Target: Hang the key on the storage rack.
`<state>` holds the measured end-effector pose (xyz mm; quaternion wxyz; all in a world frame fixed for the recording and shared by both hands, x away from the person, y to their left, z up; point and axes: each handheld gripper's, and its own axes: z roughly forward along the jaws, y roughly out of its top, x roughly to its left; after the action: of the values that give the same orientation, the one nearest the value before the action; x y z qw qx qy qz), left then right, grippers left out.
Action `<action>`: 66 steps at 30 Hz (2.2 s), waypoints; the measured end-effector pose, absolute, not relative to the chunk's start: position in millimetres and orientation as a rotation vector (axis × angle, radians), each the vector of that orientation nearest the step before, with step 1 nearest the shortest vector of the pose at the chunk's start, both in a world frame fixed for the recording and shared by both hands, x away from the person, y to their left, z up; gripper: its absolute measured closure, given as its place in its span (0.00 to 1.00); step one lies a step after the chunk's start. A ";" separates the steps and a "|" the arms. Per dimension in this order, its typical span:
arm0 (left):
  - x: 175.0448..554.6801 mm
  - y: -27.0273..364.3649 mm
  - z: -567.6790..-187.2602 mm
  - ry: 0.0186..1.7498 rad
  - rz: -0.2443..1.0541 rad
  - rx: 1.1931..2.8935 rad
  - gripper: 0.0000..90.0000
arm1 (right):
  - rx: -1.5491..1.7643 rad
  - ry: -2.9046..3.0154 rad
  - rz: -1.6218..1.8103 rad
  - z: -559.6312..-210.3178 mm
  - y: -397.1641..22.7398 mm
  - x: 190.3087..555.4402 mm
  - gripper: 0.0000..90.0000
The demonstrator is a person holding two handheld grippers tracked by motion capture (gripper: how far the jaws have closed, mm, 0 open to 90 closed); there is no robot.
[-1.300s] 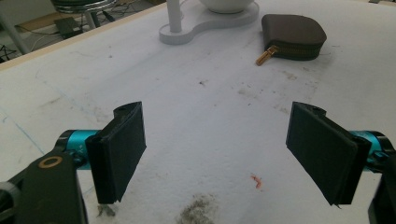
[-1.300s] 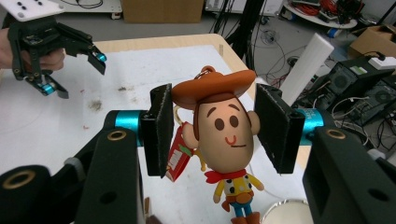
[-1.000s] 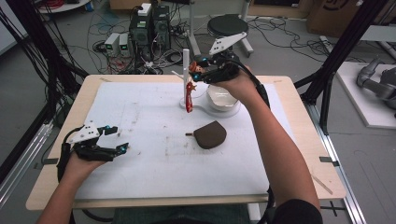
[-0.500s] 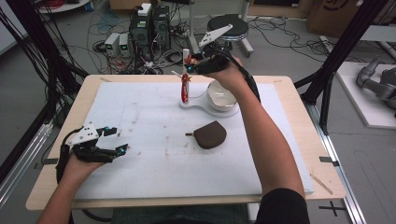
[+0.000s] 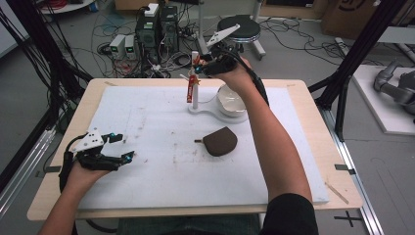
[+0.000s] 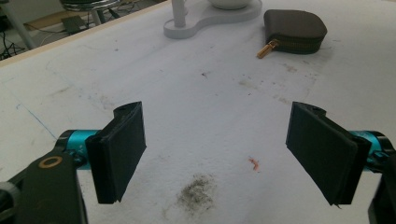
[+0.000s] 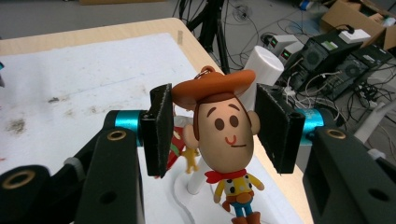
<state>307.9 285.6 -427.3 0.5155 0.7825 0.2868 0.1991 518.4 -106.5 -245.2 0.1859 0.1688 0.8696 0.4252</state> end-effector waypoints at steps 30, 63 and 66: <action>317.4 270.9 -426.7 0.652 0.441 1.895 0.22 | 0.575 2.330 1.313 -253.0 -168.6 481.2 0.31; 343.1 249.5 -423.5 0.623 0.393 1.855 0.22 | 0.650 2.293 1.383 -307.8 -253.7 401.4 0.24; 342.6 249.4 -423.1 0.621 0.393 1.851 0.22 | 0.681 2.276 1.401 -316.3 -262.4 394.7 0.24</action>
<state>342.6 249.4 -423.1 0.5437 0.7800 0.2617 0.1656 394.7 -262.4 -316.3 0.1906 0.2422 0.8102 0.4985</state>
